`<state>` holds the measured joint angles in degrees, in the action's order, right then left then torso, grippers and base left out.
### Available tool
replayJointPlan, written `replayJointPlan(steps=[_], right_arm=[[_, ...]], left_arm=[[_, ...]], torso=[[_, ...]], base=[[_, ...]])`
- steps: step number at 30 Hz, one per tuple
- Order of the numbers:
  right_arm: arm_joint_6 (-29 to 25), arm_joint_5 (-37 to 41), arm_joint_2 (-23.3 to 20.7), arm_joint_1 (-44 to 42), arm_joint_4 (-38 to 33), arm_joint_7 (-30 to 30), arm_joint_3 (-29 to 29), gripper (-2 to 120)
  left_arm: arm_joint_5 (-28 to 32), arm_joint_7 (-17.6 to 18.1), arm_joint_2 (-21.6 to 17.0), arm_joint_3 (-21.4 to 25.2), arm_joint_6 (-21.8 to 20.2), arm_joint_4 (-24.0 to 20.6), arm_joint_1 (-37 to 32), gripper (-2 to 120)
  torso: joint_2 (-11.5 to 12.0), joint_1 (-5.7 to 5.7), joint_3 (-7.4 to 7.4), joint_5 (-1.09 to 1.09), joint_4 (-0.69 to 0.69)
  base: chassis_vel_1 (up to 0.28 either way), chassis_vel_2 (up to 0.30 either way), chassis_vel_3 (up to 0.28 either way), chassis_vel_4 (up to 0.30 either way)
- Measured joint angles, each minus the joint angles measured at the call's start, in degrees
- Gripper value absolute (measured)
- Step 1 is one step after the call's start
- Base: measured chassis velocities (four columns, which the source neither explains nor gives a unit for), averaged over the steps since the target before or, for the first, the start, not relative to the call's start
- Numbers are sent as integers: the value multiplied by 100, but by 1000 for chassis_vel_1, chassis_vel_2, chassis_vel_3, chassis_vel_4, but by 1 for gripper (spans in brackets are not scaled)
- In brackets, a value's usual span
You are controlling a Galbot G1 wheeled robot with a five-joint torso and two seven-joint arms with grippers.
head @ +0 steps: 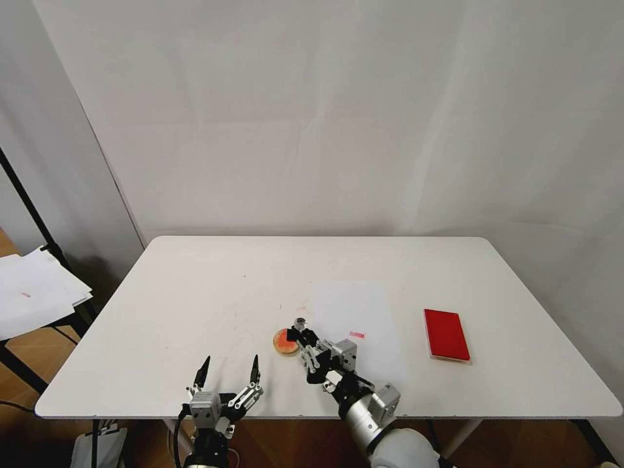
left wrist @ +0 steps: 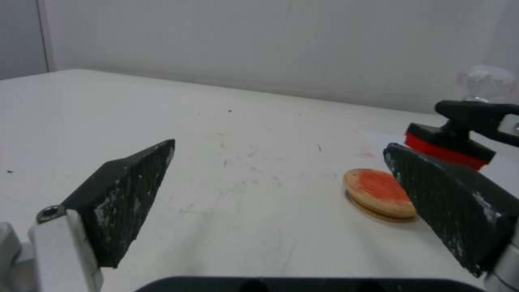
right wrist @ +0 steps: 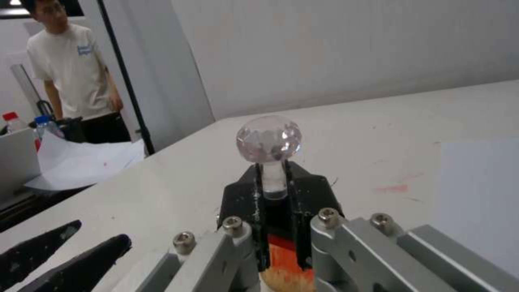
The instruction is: Pick up the stamp from the ink pad and place it onto another ink pad.
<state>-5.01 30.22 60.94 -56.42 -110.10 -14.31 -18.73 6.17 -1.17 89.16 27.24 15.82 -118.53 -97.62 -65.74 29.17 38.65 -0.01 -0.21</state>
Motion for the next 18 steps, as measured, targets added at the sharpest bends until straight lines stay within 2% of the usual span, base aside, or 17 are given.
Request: replayJointPlan(steps=[6,18], right_arm=[[-1,53,306,287,394,-29,-206,8],[-1,65,477,421,638,-79,-231,8]], left_arm=[[0,0,0,0,0,0,0,102],[0,0,0,1,0,0,0,102]], torso=[[0,0,0,0,0],[-1,0,0,1,0]], base=[[0,0,0,0],[0,0,0,0]])
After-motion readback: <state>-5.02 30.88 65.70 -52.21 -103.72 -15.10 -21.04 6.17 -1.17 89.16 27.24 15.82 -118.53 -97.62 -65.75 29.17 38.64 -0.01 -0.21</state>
